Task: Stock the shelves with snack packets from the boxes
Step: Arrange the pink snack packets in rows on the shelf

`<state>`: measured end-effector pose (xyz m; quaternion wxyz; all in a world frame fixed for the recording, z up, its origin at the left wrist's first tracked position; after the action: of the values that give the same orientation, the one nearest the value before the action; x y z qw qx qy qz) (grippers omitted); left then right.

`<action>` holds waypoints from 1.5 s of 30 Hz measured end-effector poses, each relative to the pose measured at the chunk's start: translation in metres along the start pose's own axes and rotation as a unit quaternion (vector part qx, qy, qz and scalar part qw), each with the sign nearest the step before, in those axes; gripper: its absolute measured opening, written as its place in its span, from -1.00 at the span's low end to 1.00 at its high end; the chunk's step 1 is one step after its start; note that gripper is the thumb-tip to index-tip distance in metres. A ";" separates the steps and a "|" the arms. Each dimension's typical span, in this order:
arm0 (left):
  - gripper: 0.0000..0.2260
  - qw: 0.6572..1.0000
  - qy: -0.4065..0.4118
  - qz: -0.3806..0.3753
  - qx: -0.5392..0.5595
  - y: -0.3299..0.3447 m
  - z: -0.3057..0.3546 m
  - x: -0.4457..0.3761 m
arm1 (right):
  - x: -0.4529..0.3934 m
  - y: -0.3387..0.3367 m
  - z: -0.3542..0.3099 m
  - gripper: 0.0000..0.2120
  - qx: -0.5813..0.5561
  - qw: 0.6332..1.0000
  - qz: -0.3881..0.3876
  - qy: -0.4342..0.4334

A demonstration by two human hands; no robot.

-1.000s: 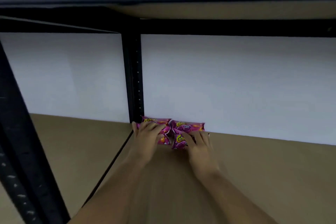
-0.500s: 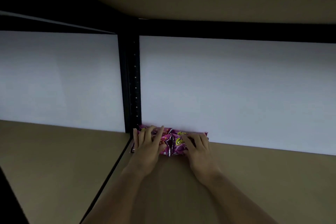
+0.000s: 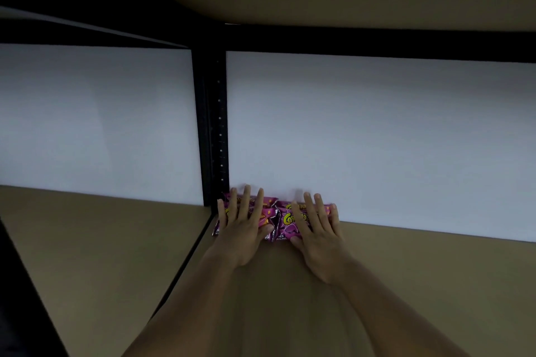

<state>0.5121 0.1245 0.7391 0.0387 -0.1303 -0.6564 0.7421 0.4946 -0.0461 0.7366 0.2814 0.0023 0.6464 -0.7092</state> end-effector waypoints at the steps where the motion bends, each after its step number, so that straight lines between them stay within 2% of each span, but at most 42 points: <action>1: -0.17 1.000 0.004 0.014 0.004 -0.003 0.001 0.004 | 0.002 -0.002 -0.001 -0.39 0.006 1.000 -0.004 -0.001; 6: -0.33 0.997 0.021 0.073 0.004 -0.011 0.009 0.036 | 0.016 -0.018 -0.010 -0.36 0.002 1.000 -0.001 -0.007; 10: -0.35 0.998 -0.021 0.066 0.009 -0.005 0.013 0.061 | 0.037 -0.028 -0.028 -0.42 -0.038 0.999 0.014 0.032; 14: -0.49 0.996 -0.069 0.023 0.049 0.003 0.007 0.068 | 0.048 -0.015 -0.036 -0.40 -0.083 0.991 -0.054 0.086; 19: -0.45 0.997 -0.042 -0.018 0.061 0.006 0.015 0.062 | 0.045 -0.012 -0.035 -0.21 -0.121 0.979 -0.135 0.089; 26: -0.44 0.996 -0.049 -0.054 0.043 0.010 0.016 0.057 | 0.044 -0.012 -0.038 -0.15 -0.147 0.965 -0.198 0.094; 32: -0.41 0.992 -0.034 -0.063 0.105 0.004 0.020 0.062 | 0.047 -0.022 -0.043 -0.13 -0.159 0.961 -0.211 0.087; 37: -0.39 0.989 -0.016 -0.038 0.139 -0.004 0.030 0.083 | 0.064 -0.034 -0.046 -0.33 -0.172 0.961 -0.206 0.066; 41: -0.41 0.990 -0.036 -0.022 0.135 -0.011 0.044 0.128 | 0.096 -0.054 -0.059 -0.36 -0.222 0.960 -0.167 0.033; 45: -0.49 0.975 -0.056 0.039 0.211 -0.031 0.075 0.200 | 0.150 -0.085 -0.069 -0.42 -0.276 0.953 -0.124 0.008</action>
<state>0.2981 0.1022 0.7492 -0.0008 -0.1026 -0.4806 0.8709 0.3091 -0.0412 0.7480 0.1759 -0.1498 0.8145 -0.5322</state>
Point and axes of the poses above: each hand's wrist, its own x-axis away from the middle knuckle, its own y-axis out of the palm, z = x × y, the point moved 8 cm from there along -x, towards the middle knuckle, and after that the axes turned 9 degrees about -z, right-handed, at the moved point
